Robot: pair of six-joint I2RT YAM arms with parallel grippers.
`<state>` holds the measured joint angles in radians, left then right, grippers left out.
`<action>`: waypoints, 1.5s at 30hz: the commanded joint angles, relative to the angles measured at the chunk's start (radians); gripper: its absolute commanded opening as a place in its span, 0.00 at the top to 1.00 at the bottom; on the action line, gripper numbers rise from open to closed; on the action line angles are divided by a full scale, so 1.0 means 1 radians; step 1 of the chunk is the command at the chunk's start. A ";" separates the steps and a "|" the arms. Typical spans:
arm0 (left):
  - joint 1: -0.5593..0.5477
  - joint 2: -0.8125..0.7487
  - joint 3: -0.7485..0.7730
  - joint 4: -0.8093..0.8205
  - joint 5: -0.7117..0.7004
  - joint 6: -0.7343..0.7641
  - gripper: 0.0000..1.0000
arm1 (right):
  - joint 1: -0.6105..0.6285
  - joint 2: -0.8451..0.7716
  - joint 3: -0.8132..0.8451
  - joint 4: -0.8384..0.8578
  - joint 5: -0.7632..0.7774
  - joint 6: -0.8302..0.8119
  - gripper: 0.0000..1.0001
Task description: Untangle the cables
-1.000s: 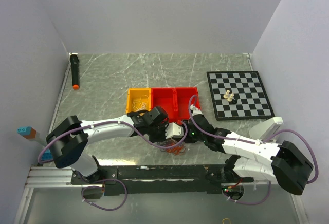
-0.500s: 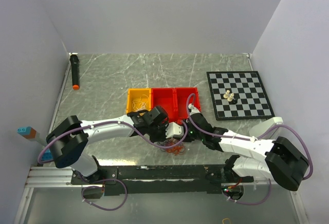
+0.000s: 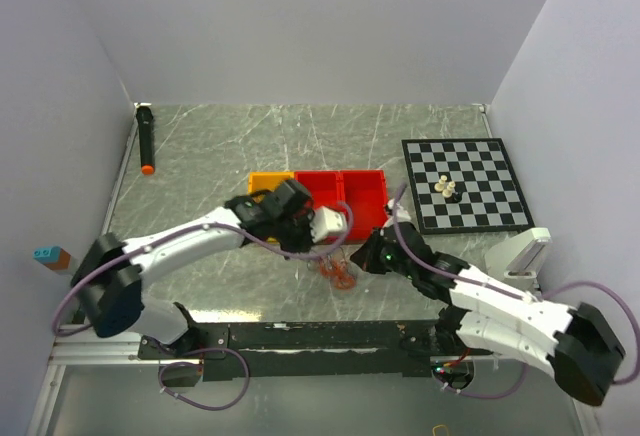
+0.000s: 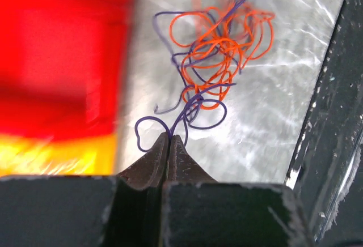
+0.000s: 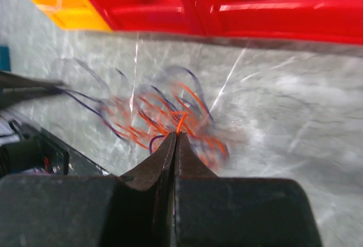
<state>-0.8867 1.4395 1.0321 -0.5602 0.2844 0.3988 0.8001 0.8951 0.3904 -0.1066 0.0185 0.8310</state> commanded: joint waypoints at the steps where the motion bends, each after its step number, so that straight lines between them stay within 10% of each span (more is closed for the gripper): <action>1: 0.092 -0.134 0.132 -0.231 0.027 0.000 0.99 | -0.007 -0.123 -0.013 -0.155 0.119 -0.007 1.00; 16: 0.138 -0.347 0.583 -0.554 0.089 -0.032 0.99 | 0.048 -0.006 0.044 -0.469 0.336 0.141 1.00; 25: 0.138 -0.554 0.704 -0.086 -0.260 -0.147 0.90 | 0.154 0.149 0.091 -0.550 0.397 0.264 1.00; 36: 0.138 -0.576 0.823 0.206 -0.346 -0.149 0.86 | 0.244 0.185 0.123 -0.608 0.429 0.384 1.00; 39: 0.138 -0.568 0.781 0.068 -0.228 -0.158 0.79 | 0.254 0.156 0.113 -0.619 0.428 0.395 1.00; 45: 0.138 -0.606 0.366 -0.193 0.040 -0.046 0.31 | 0.261 0.102 0.084 -0.607 0.417 0.402 1.00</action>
<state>-0.7494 0.8104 1.6352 -0.4900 0.1303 0.2741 1.0515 1.0367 0.4835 -0.6979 0.4213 1.2022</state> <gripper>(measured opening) 0.567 0.008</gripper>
